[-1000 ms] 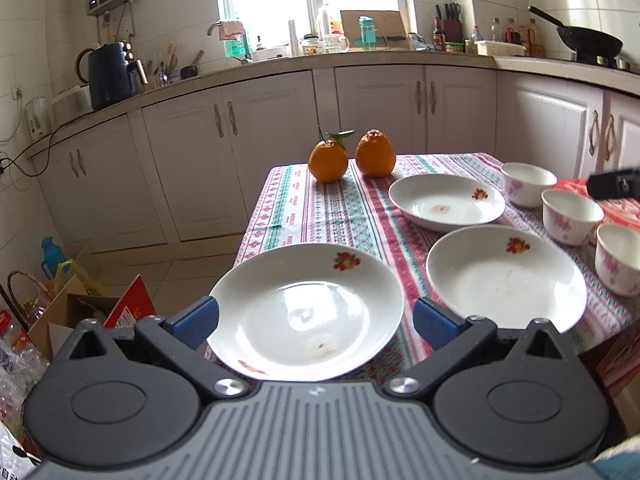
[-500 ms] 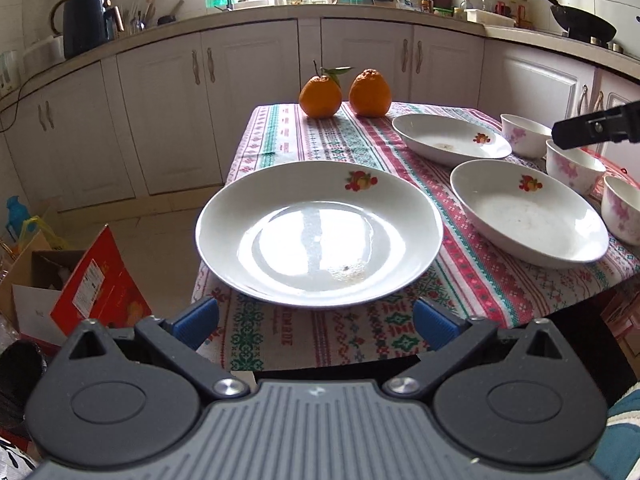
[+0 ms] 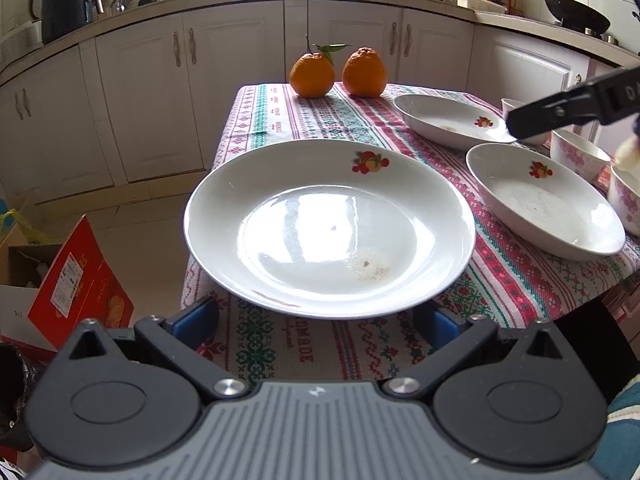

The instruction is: Organize plates and bowls

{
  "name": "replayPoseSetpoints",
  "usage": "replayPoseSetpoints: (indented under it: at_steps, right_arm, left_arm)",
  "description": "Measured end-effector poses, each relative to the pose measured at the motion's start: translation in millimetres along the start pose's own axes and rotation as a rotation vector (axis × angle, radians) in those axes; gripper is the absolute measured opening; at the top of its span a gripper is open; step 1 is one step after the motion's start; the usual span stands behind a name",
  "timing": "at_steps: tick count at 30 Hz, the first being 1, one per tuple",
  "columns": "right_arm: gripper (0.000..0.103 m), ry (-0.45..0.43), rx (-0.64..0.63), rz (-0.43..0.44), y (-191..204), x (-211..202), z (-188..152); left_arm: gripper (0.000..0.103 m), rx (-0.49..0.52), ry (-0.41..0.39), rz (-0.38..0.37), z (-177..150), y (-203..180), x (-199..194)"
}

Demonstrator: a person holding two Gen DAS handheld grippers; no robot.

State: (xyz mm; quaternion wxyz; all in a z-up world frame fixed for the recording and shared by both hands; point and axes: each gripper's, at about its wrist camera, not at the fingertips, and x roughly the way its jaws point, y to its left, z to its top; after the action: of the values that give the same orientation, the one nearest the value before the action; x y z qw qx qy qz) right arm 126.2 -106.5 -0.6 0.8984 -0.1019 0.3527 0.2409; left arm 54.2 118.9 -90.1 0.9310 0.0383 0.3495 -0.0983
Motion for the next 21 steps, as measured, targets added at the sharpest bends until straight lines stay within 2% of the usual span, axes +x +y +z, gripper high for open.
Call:
replayPoseSetpoints:
  at_steps: [3,9,21]
  right_arm:
    - [0.103,0.015,-0.032,0.057,3,13,11]
    - [0.103,0.057,-0.067,0.160,10,41,28]
    - [0.103,0.144,-0.051,0.276,14,92,44]
  left_arm:
    - [0.103,0.009,0.008,-0.014,2,3,1]
    - [0.103,0.014,-0.031,-0.024,-4,5,-2]
    - [0.103,0.033,-0.061,-0.042,-5,8,-1]
